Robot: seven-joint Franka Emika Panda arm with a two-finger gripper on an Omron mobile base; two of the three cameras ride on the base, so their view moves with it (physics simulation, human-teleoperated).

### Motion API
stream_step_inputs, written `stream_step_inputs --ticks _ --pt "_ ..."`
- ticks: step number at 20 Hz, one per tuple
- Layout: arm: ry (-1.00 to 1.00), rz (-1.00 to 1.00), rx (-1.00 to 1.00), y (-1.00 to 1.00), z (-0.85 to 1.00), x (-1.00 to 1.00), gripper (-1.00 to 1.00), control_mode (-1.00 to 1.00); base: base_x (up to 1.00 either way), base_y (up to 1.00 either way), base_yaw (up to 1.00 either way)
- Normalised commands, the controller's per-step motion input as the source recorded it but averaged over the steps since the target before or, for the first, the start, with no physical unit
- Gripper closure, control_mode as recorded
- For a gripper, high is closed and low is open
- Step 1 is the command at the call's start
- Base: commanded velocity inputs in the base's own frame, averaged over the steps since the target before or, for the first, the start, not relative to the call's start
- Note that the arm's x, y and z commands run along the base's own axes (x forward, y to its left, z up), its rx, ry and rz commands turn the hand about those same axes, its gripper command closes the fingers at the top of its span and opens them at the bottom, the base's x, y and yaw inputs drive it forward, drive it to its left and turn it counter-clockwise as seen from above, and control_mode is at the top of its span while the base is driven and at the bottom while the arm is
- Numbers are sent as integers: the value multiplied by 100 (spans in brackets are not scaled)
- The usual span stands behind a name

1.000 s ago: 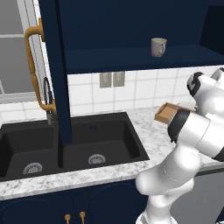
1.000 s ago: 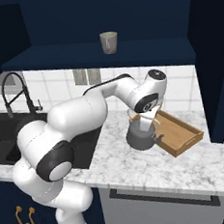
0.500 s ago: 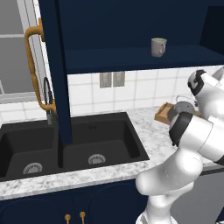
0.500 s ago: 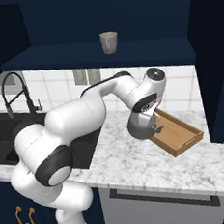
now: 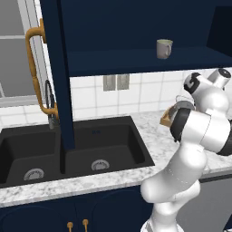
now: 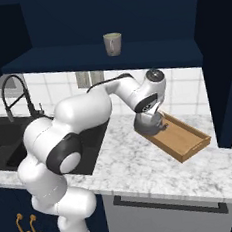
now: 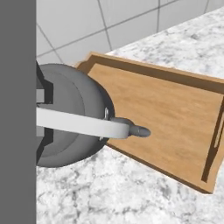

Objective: Pick the kettle from the counter and place it on the tray. Then pick the mug from the cabinet and place it on the tray. Then close the cabinet doors.

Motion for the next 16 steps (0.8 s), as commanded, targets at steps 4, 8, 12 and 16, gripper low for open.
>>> stream_step_inputs --ticks 4,8,12,16 --pt "-2 -9 -2 -7 0 53 100 -100 0 0 0" --pt "-4 -9 -3 -18 -1 32 100 -100 0 0 0" --pt "-7 -7 -2 -15 -4 18 100 -100 0 0 0" --pt "-9 -4 -1 -4 -12 4 100 -100 0 0 0"
